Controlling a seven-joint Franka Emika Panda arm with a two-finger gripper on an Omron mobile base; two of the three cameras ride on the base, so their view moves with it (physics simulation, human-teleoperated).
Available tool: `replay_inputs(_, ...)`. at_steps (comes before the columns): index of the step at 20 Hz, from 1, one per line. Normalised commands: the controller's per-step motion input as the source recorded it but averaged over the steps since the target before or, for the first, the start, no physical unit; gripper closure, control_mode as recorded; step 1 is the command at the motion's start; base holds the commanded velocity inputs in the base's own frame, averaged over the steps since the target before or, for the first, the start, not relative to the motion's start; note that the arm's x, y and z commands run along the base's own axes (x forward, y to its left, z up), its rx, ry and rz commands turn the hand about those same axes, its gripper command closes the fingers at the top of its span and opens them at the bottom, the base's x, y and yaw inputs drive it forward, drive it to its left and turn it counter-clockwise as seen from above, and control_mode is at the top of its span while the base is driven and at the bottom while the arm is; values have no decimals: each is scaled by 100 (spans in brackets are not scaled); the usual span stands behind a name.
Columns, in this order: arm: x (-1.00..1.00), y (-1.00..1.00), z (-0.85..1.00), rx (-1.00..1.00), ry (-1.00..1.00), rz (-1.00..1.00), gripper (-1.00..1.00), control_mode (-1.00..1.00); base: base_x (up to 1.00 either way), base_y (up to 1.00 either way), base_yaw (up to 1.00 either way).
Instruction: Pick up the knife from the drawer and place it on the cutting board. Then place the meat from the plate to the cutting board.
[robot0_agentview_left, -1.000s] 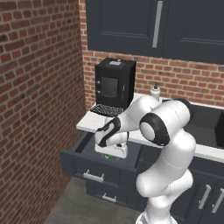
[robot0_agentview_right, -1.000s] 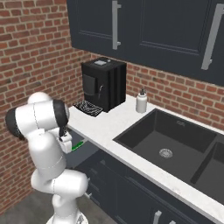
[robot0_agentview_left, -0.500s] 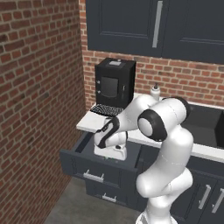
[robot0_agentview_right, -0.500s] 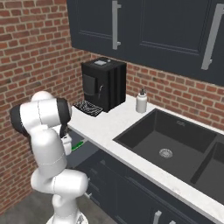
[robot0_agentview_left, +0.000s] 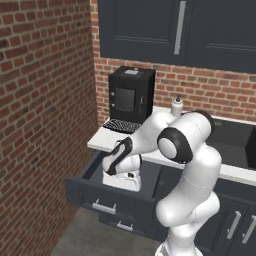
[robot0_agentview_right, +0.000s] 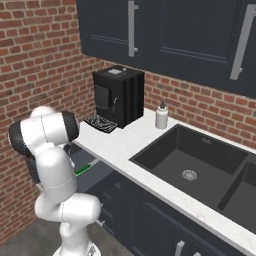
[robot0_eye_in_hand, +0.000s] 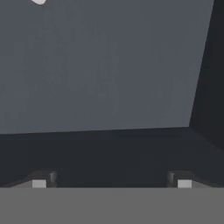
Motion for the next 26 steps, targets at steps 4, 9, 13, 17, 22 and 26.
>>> replay_inputs(4, -88, 36, -1, 6, 8, 0, -100, -100, 0, 0, 0)
replay_inputs(9, -99, 44, 0, 5, 7, 0, -100, -100, 0, 0, 0)
replay_inputs(13, -100, 43, 0, 3, 3, 0, -100, -100, 0, 0, 0)
replay_inputs(17, -100, 30, 24, 0, -1, 0, -100, -100, 0, 0, 0)
replay_inputs(22, -48, 9, 76, 0, -17, 0, -100, -100, 0, 0, 0)
replay_inputs(26, 64, -12, 72, 0, -14, 2, -100, -100, 0, 0, 0)
